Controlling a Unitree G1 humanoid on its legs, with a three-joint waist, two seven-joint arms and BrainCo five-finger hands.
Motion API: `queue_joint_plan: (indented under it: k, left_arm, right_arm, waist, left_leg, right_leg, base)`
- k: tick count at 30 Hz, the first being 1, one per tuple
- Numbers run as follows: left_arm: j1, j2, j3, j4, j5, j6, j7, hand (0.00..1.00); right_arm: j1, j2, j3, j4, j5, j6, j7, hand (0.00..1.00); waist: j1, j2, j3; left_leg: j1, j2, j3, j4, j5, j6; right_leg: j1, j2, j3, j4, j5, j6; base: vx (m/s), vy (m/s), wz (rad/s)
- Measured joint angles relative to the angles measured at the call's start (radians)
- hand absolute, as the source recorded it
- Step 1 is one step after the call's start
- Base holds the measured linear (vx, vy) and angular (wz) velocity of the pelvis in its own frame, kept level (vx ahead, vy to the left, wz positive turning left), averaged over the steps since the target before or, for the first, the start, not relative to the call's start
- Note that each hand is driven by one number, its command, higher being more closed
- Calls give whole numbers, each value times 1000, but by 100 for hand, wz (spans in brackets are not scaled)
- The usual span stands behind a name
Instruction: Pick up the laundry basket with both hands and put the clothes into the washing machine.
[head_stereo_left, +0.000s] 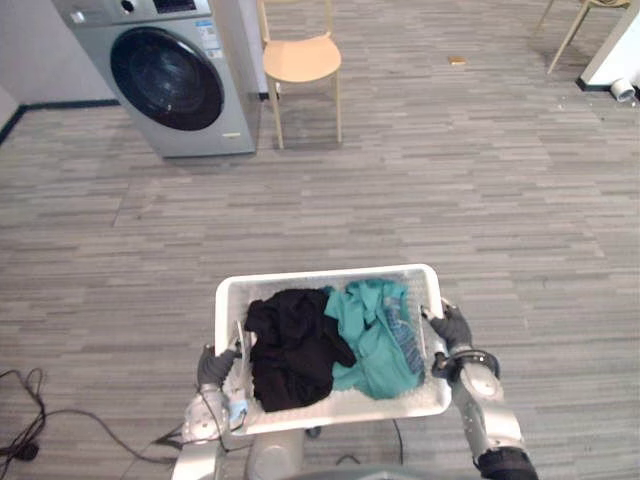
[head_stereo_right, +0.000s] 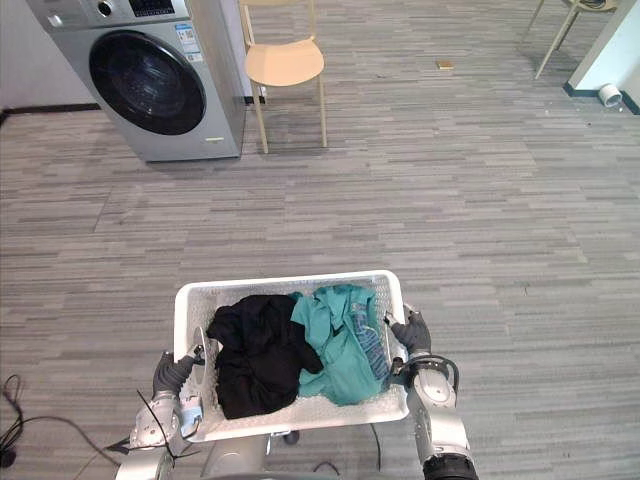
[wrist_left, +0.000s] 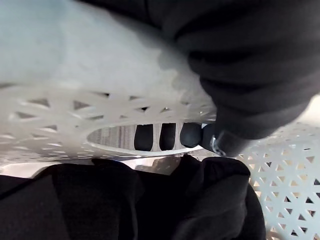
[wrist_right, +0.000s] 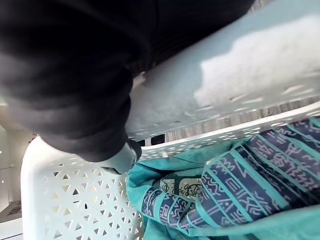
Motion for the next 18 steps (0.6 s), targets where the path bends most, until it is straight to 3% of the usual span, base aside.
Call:
queue_joint_plan:
  k: [1, 2, 3, 5, 6, 7, 8, 9, 10, 11, 12, 13, 14, 15, 16, 17, 18]
  left_arm:
    - [0, 2, -9, 1, 0, 2, 1, 100]
    - [4, 2, -8, 1, 0, 2, 1, 100]
    - [10, 10, -16, -5, 0, 2, 1, 100]
    - [18, 20, -17, -39, -1, -5, 0, 100]
    - [17, 20, -17, -51, -2, -10, -1, 100]
    - [12, 19, -18, -58, -3, -13, -3, 100]
    - [9, 19, -18, -58, -3, -13, -4, 100]
    - [9, 19, -15, -57, -3, -13, -5, 100]
    - [10, 19, -14, -57, -3, -12, -5, 100]
    - [15, 18, -15, -57, -3, -13, -4, 100]
    - [28, 13, -14, -55, -3, -13, -4, 100]
    - [39, -11, -13, -52, -3, -12, -3, 100]
    - [44, -23, -9, -52, -2, -12, -2, 100]
    - [52, -39, 0, -52, -2, -12, -1, 100]
    - [57, -52, 19, -52, -2, -12, -1, 100]
    - [60, -57, 24, -52, -2, -12, -1, 100]
    - [73, -63, 29, -57, -2, -15, -1, 100]
  right_arm:
    - [14, 11, -2, 0, -5, 0, 0, 100]
    - [21, 13, -1, -5, -7, 0, 1, 100]
    - [55, 23, 0, -51, -12, -2, 1, 100]
    - [95, 36, 5, -125, -12, -4, 2, 100]
    - [102, 39, 3, -151, -11, -4, 2, 100]
    - [111, 39, 1, -177, -10, -4, 3, 100]
    - [114, 39, 0, -183, -10, -4, 2, 100]
    - [116, 42, 0, -187, -8, -2, 2, 100]
    - [120, 44, 0, -188, -4, -1, 1, 100]
    - [125, 44, 4, -188, -4, -1, 1, 100]
    - [131, 43, 10, -188, -3, 0, 1, 100]
    - [131, 22, 19, -188, -3, 2, 1, 100]
    - [129, 13, 25, -190, -3, 2, 1, 100]
    - [125, 1, 29, -191, -3, 3, 3, 100]
    - [124, -5, 37, -199, -3, 12, 1, 100]
    - [126, -7, 41, -205, -3, 16, 1, 100]
    - [128, -10, 48, -221, -3, 17, -3, 100]
  waist:
    - [-2, 11, 7]
    - [-4, 24, 14]
    - [-13, 57, 14]
    - [-36, 68, 10]
    - [-48, 69, 8]
    - [-55, 67, 5]
    - [-54, 66, 3]
    - [-54, 60, -2]
    - [-55, 49, -9]
    - [-58, 48, -11]
    - [-61, 54, -21]
    - [-54, 86, -45]
    - [-54, 100, -53]
    - [-55, 131, -65]
    - [-55, 161, -61]
    - [-55, 171, -63]
    - [-51, 181, -65]
  left_leg:
    - [102, -8, -5, -38, -32, 7]
    - [161, -6, -12, -68, -42, 9]
    - [296, 1, -35, -161, -45, 13]
    - [403, 0, -54, -255, -51, -1]
    - [436, 1, -64, -277, -69, -36]
    - [468, 1, -72, -288, -95, -84]
    - [482, 2, -73, -289, -110, -109]
    - [513, 3, -74, -294, -137, -152]
    - [544, 7, -79, -303, -155, -178]
    - [578, 16, -95, -315, -178, -205]
    - [624, 37, -114, -320, -195, -236]
    - [634, 73, -126, -294, -195, -236]
    - [622, 98, -139, -247, -195, -235]
    - [565, 144, -159, -67, -179, -227]
    - [495, 206, -161, 168, -81, -208]
    - [447, 241, -160, 290, 26, -211]
    - [344, 328, -141, 520, 175, -190]
  right_leg:
    - [-80, -7, 19, 191, -10, -44]
    - [-110, 15, 25, 251, -31, -47]
    - [-188, 85, 18, 296, -95, -45]
    - [-292, 144, -23, 198, -170, -26]
    - [-343, 159, -50, 92, -196, -24]
    - [-386, 176, -66, -115, -193, -27]
    - [-402, 191, -60, -231, -186, -28]
    - [-427, 219, -22, -439, -137, -32]
    - [-434, 242, 15, -552, -94, -30]
    - [-433, 262, 32, -611, -49, -39]
    - [-433, 277, 47, -553, 41, -59]
    - [-451, 293, 34, -474, 33, -63]
    - [-451, 299, 14, -442, 21, -74]
    - [-434, 326, -16, -388, -36, -81]
    - [-373, 360, -45, -368, -96, -95]
    - [-336, 376, -56, -371, -119, -107]
    - [-253, 406, -70, -402, -158, -112]
  base:
    - [549, 172, -1]
    - [773, 243, 8]
    - [618, 179, 18]
    - [579, 95, 33]
    - [560, 17, 35]
    - [445, -9, 23]
    - [556, -37, 18]
    - [581, -78, 15]
    - [723, -131, 27]
    - [636, -141, 46]
    - [825, -213, 37]
    - [720, -192, 24]
    - [863, -241, 9]
    - [694, -213, 16]
    - [676, -215, 18]
    - [668, -215, 19]
    - [519, -161, 16]
